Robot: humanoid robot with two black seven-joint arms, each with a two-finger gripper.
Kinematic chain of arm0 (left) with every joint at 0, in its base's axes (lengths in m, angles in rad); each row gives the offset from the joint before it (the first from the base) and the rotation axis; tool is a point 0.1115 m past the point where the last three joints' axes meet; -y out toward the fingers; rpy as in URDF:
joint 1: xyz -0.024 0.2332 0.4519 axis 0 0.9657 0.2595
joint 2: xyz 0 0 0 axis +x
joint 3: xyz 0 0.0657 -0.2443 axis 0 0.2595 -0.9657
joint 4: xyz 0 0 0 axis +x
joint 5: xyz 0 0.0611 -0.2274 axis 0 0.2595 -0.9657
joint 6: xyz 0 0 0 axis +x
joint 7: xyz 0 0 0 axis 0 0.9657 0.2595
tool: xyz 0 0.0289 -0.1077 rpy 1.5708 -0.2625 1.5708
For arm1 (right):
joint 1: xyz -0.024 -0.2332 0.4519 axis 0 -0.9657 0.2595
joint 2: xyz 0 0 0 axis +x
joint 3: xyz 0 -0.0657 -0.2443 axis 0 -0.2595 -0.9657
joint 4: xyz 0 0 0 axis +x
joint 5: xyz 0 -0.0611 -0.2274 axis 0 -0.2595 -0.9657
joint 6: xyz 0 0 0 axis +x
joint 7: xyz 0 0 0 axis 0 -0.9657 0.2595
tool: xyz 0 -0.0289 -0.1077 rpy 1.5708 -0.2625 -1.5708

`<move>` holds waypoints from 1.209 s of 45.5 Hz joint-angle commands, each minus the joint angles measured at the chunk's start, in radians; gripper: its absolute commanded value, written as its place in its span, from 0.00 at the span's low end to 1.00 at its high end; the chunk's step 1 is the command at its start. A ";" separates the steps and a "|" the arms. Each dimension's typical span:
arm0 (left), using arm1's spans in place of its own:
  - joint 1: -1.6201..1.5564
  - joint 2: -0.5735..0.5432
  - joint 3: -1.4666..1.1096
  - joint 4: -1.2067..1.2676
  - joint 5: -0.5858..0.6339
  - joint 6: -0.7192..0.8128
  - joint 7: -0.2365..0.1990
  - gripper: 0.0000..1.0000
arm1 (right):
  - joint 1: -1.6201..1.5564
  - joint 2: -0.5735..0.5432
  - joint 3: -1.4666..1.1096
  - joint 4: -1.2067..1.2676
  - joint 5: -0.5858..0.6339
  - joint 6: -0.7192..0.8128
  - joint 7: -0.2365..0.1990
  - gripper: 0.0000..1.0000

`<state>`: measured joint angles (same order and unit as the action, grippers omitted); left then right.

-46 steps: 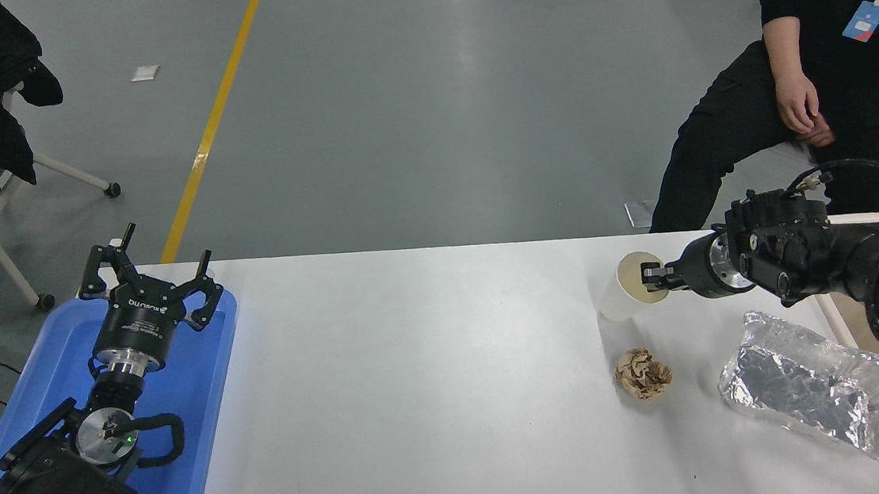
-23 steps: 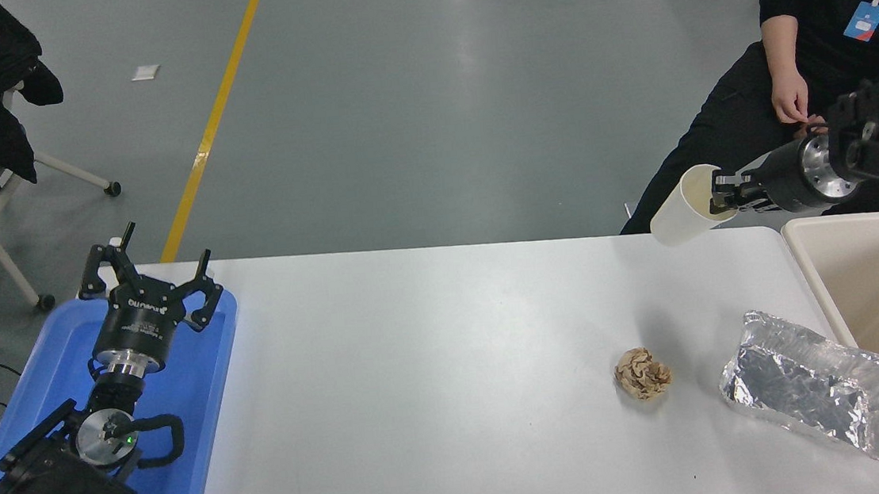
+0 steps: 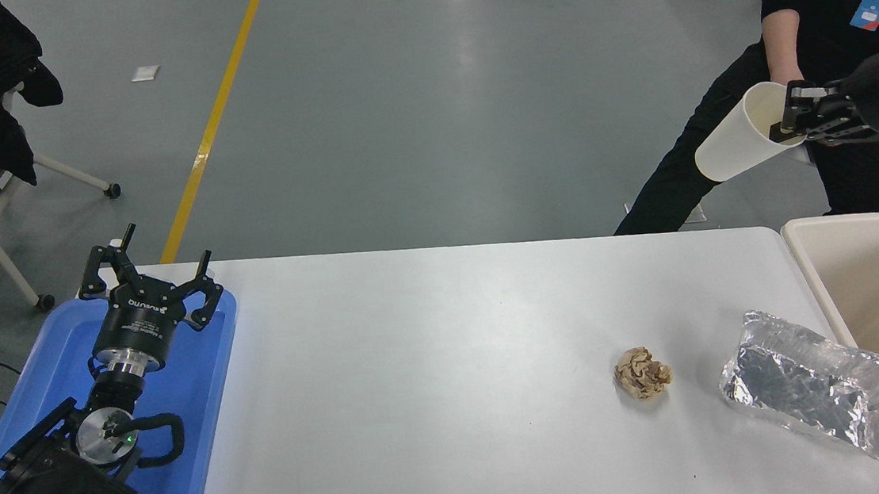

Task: Pick up paper cup place in dustbin

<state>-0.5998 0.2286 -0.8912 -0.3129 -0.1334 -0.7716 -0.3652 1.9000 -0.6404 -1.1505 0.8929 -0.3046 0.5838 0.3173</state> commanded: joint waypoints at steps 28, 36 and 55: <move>0.000 0.000 0.000 0.000 0.000 0.000 0.000 1.00 | -0.694 -0.044 0.127 -0.707 0.142 -0.116 -0.015 0.00; 0.000 0.000 0.000 0.000 0.000 0.000 0.000 1.00 | -0.840 -0.038 0.193 -0.724 0.145 -0.288 -0.029 0.00; 0.000 0.002 0.000 0.000 0.000 0.000 0.000 1.00 | -1.147 0.037 0.471 -0.741 0.167 -0.610 -0.182 0.00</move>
<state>-0.5998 0.2287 -0.8912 -0.3130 -0.1335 -0.7716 -0.3651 0.9267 -0.6427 -0.8224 0.1810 -0.1478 0.1195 0.1956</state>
